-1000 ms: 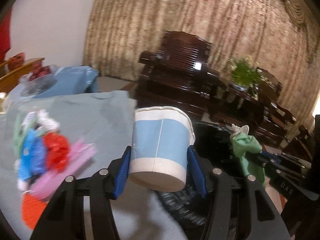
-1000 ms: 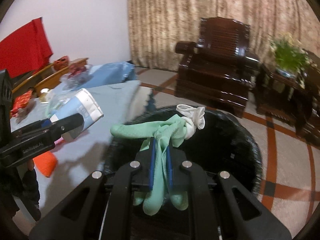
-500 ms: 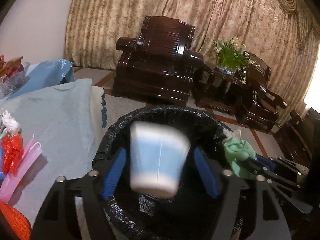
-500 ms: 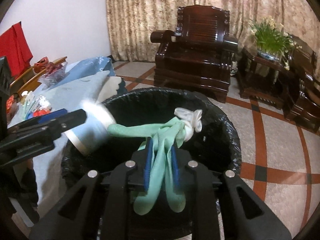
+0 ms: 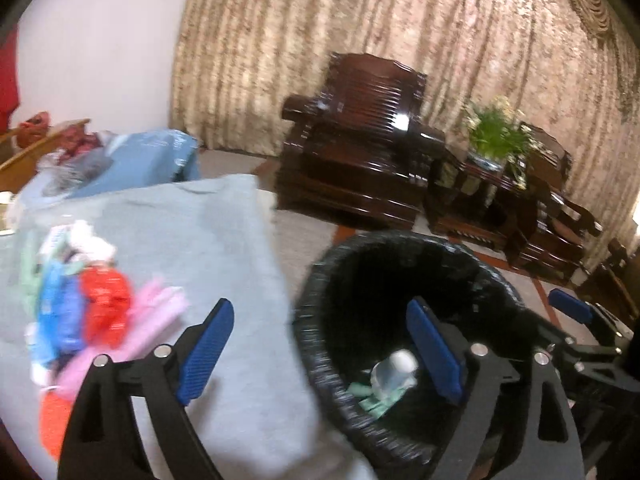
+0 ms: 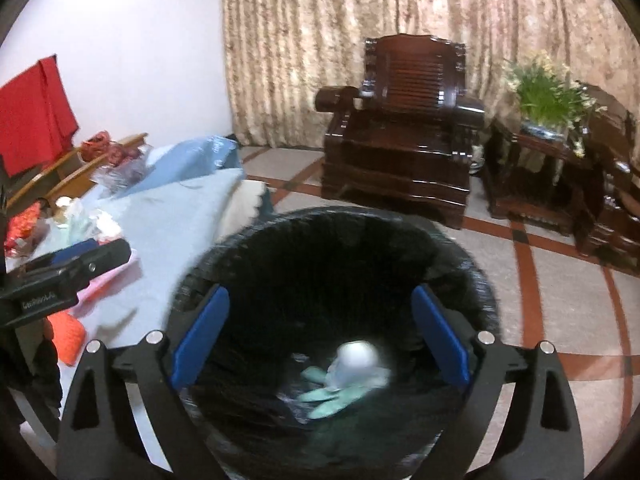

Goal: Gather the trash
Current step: 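Carry cup and glove over the black bin and open both grippers, then grasp the orange foam net with the left gripper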

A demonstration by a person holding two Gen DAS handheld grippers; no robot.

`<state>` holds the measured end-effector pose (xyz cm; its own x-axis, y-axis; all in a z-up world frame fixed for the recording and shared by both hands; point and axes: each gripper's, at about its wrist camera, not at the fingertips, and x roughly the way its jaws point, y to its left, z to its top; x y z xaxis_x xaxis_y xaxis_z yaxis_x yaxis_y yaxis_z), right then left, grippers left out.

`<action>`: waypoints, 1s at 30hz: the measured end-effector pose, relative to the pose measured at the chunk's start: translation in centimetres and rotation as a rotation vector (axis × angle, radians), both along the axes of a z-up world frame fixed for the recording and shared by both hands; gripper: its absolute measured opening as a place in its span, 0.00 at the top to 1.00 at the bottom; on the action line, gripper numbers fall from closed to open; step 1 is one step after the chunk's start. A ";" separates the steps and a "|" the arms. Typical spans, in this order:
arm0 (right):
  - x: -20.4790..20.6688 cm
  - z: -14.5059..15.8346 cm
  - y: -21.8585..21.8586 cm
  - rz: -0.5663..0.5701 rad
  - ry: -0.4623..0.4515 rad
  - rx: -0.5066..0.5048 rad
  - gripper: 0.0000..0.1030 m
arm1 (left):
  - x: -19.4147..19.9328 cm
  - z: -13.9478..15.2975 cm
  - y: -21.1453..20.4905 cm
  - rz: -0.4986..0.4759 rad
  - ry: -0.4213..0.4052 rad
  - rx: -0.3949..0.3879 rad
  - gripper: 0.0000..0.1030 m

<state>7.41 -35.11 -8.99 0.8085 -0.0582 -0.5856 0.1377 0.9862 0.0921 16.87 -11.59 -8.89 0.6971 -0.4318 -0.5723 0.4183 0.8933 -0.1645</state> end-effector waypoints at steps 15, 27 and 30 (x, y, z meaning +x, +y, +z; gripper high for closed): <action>2.3 1.0 13.4 0.288 -0.062 0.069 0.11 | -4.9 -2.0 16.3 0.340 0.008 0.102 0.12; 2.5 0.0 19.3 0.398 -0.050 0.014 0.11 | -5.0 -6.4 20.8 0.402 0.120 0.056 0.18; 2.6 -0.2 19.4 0.401 -0.044 0.012 0.11 | -4.4 -7.5 20.7 0.392 0.157 0.050 0.22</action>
